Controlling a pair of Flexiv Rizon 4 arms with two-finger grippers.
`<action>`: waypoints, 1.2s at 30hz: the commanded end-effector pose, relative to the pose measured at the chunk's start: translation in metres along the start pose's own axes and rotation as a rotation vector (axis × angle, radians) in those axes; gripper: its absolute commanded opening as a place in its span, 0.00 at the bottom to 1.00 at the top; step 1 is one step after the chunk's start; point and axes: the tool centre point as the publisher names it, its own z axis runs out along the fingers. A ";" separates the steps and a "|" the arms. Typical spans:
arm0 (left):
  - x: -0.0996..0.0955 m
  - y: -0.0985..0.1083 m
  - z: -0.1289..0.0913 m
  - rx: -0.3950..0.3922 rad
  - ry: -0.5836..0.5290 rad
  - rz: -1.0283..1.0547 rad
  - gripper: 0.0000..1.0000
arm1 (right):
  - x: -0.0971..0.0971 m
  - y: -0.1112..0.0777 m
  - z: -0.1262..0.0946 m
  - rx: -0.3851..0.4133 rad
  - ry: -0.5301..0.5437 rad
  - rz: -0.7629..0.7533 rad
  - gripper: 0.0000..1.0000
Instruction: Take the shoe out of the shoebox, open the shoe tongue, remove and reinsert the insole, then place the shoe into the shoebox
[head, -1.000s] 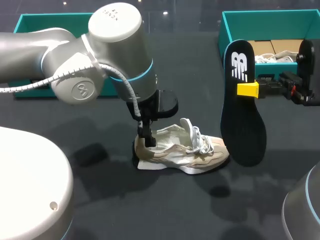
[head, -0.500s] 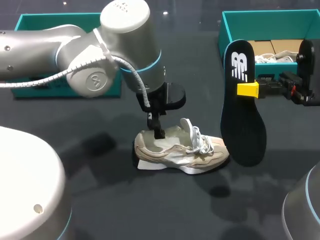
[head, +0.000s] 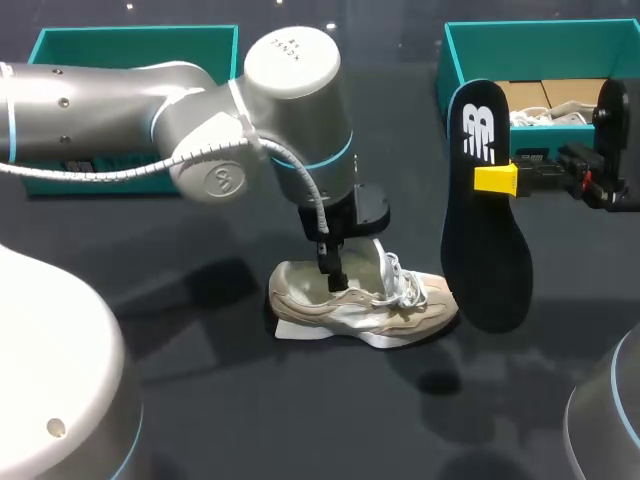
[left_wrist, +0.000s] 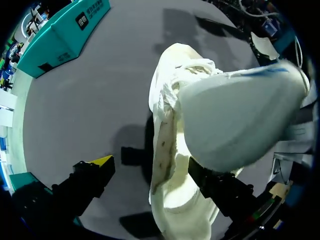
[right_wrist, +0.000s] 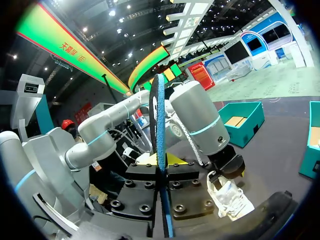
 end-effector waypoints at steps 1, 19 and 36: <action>-0.004 -0.002 0.012 -0.003 0.010 -0.007 0.90 | 0.002 -0.001 0.000 0.000 -0.003 0.001 0.00; 0.004 -0.006 0.022 -0.029 0.059 -0.004 0.00 | 0.002 -0.001 0.000 0.000 -0.003 0.001 0.00; 0.011 -0.006 -0.011 -0.022 0.119 0.125 0.00 | 0.002 -0.001 0.000 0.000 -0.003 0.001 0.00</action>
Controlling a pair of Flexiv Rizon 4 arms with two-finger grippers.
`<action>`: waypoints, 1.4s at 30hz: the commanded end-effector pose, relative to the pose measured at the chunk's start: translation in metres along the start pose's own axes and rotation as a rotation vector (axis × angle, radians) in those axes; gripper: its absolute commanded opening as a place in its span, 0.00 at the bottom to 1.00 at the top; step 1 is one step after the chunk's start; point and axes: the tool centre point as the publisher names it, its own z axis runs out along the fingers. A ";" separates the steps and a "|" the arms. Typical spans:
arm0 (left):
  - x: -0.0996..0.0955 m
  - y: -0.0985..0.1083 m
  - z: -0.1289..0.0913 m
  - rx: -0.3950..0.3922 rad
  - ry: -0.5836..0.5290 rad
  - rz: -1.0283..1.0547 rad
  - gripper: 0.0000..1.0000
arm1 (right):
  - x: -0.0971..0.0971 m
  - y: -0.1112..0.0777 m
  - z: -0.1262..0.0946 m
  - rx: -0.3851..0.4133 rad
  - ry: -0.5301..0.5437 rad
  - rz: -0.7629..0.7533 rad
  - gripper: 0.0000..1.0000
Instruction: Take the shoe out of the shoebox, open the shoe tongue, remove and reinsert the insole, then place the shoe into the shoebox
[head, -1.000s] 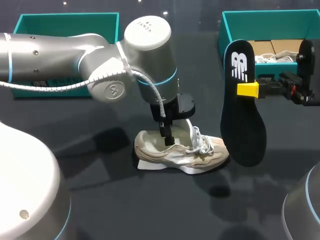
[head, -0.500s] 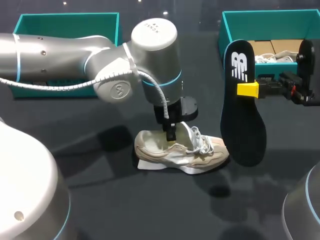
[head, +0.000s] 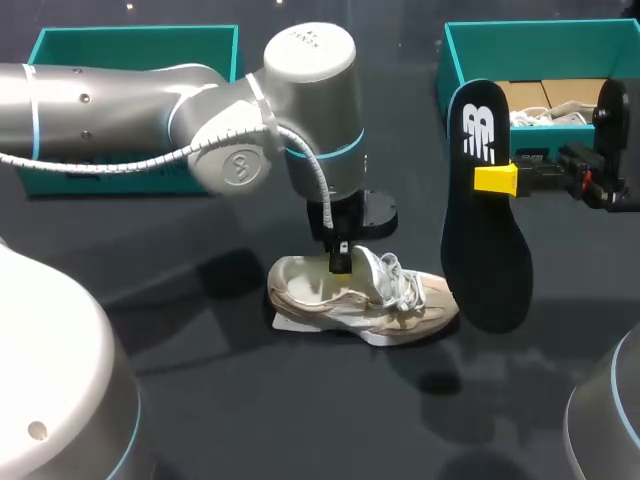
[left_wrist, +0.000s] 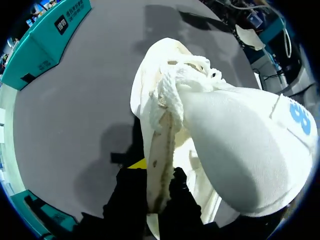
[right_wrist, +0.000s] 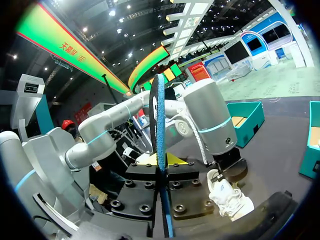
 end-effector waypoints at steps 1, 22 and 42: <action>0.004 0.001 -0.018 0.002 0.007 0.025 0.00 | 0.002 -0.001 0.000 0.000 -0.003 0.001 0.00; 0.013 0.004 -0.052 -0.081 -0.033 0.447 0.00 | 0.002 -0.001 0.000 0.000 -0.003 0.001 0.00; 0.002 0.013 -0.059 -0.174 -0.051 1.097 0.00 | 0.002 -0.001 0.000 0.000 -0.003 0.001 0.00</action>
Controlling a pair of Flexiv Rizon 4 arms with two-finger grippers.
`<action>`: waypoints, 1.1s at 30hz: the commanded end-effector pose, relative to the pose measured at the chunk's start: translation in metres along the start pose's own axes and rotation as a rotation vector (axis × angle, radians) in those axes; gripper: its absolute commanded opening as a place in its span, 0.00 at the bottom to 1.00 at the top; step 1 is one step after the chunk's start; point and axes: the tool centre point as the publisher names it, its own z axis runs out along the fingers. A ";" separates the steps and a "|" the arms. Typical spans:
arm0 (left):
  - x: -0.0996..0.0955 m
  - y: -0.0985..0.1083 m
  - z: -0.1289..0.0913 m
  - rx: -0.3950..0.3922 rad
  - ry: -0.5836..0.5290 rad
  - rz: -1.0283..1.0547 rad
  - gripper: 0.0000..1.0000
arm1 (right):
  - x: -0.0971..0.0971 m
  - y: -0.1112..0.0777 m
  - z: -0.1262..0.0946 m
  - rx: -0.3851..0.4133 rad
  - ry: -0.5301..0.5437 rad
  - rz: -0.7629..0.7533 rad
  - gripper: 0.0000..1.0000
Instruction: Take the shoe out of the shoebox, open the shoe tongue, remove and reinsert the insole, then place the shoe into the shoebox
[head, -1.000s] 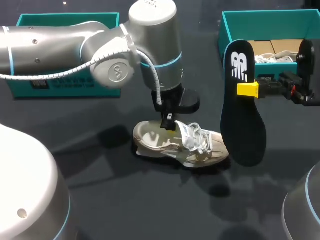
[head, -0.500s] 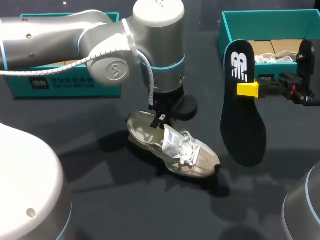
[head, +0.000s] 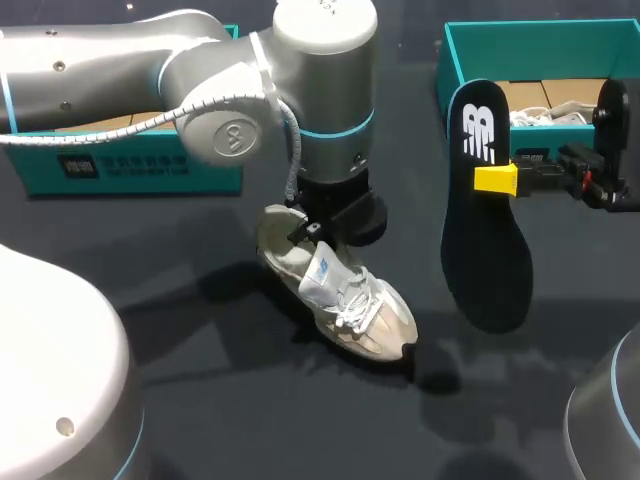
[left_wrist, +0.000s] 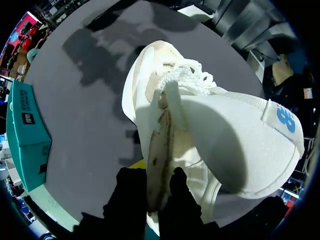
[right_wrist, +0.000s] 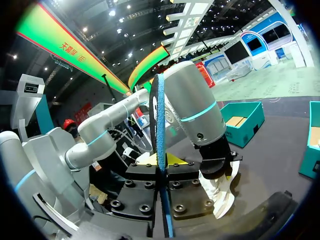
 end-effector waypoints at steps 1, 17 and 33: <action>0.003 0.001 -0.002 -0.039 -0.014 0.299 0.00 | 0.002 -0.001 0.000 0.000 -0.003 0.001 0.00; -0.005 -0.002 -0.004 0.022 -0.051 0.555 0.00 | 0.002 -0.001 0.000 0.000 -0.003 0.001 0.00; -0.018 -0.021 0.019 0.058 -0.006 0.700 0.00 | 0.002 -0.001 0.000 0.000 -0.003 0.001 0.00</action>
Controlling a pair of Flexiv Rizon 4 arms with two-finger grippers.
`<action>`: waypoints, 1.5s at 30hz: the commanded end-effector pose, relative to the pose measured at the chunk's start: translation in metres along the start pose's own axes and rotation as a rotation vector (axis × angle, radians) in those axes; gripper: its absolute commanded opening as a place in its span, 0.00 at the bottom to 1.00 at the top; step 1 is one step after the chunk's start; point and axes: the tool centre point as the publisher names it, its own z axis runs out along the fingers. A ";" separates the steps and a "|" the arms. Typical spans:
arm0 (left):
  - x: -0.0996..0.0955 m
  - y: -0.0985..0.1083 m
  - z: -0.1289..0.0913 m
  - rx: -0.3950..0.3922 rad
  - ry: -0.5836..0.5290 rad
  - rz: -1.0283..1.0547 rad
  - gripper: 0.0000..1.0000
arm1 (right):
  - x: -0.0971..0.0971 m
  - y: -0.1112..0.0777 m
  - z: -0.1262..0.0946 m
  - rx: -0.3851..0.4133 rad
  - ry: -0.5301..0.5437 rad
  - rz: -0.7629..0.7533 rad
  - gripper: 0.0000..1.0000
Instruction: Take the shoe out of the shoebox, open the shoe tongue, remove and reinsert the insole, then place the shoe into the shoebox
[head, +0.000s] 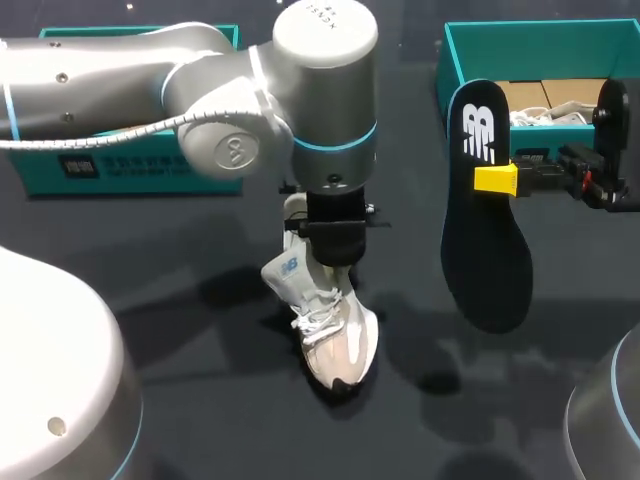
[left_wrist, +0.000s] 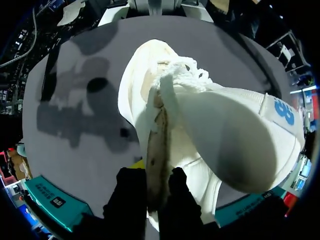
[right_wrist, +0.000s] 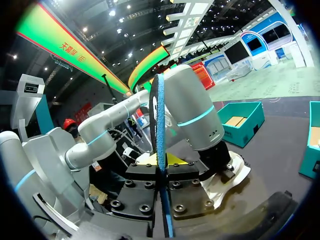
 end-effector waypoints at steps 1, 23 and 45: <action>-0.009 0.009 0.014 0.044 0.004 0.024 0.00 | 0.002 -0.001 0.000 0.000 -0.003 0.001 0.00; -0.021 0.015 0.047 0.108 0.033 0.082 0.00 | 0.002 -0.001 0.000 0.000 -0.003 0.001 0.00; -0.038 0.014 0.058 0.119 0.002 0.175 0.53 | 0.002 -0.001 0.000 0.000 -0.003 0.001 0.00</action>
